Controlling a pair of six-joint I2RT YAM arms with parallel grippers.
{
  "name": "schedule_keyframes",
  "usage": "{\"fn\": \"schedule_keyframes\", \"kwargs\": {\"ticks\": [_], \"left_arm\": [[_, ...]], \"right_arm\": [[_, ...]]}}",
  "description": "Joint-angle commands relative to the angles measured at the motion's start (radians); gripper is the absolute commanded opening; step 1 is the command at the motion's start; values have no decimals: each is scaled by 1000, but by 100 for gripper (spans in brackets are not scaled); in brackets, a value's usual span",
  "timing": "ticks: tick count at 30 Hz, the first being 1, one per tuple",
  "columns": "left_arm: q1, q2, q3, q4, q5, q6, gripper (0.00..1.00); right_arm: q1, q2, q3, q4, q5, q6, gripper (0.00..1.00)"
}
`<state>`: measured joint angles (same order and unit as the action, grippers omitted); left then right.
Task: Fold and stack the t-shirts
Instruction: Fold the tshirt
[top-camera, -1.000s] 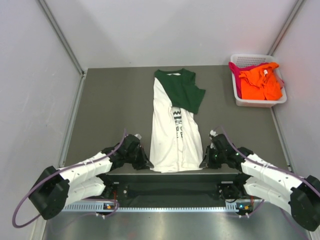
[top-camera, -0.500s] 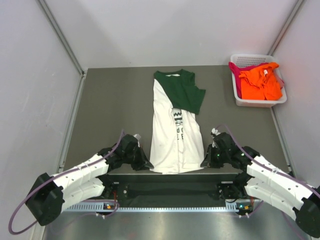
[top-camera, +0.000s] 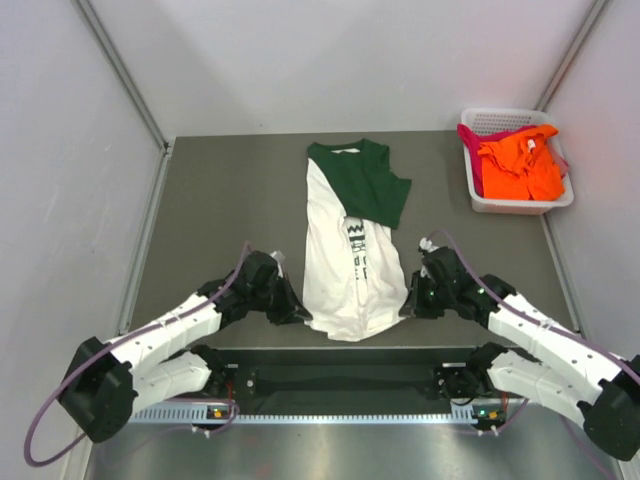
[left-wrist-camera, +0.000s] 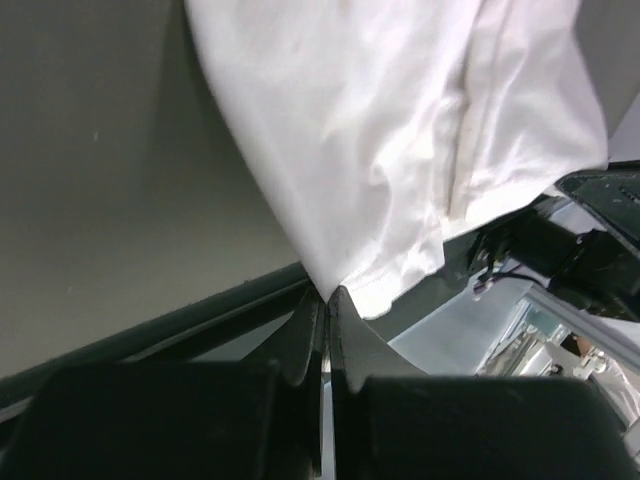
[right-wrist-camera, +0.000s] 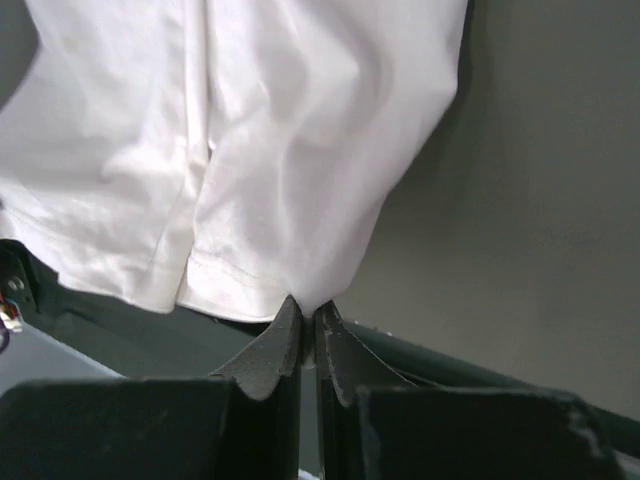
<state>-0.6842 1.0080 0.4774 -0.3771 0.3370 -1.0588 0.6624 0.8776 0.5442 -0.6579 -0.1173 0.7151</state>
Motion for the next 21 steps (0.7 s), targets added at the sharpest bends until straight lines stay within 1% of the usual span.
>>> {"fn": "schedule_keyframes", "kwargs": {"ticks": [1, 5, 6, 7, 8, 9, 12, 17, 19, 21], "left_arm": [[61, 36, 101, -3, 26, 69, 0], [165, 118, 203, 13, 83, 129, 0], [207, 138, 222, 23, 98, 138, 0], [225, 183, 243, 30, 120, 155, 0], [257, 208, 292, 29, 131, 164, 0], [273, 260, 320, 29, 138, 172, 0], [319, 343, 423, 40, 163, 197, 0], [373, 556, 610, 52, 183, 218, 0], [382, 637, 653, 75, 198, 212, 0], [390, 716, 730, 70, 177, 218, 0]], "right_arm": [[-46, 32, 112, 24, 31, -66, 0], [-141, 116, 195, 49, -11, -135, 0], [-180, 132, 233, 52, -27, -163, 0], [-204, 153, 250, 63, -39, -178, 0], [-224, 197, 267, 72, -51, -190, 0], [-262, 222, 307, 76, -80, -216, 0], [-317, 329, 394, 109, -123, -249, 0], [-353, 530, 542, 162, -163, -279, 0], [-366, 586, 612, 184, -180, -284, 0], [-379, 668, 676, 192, -183, -284, 0]]}}
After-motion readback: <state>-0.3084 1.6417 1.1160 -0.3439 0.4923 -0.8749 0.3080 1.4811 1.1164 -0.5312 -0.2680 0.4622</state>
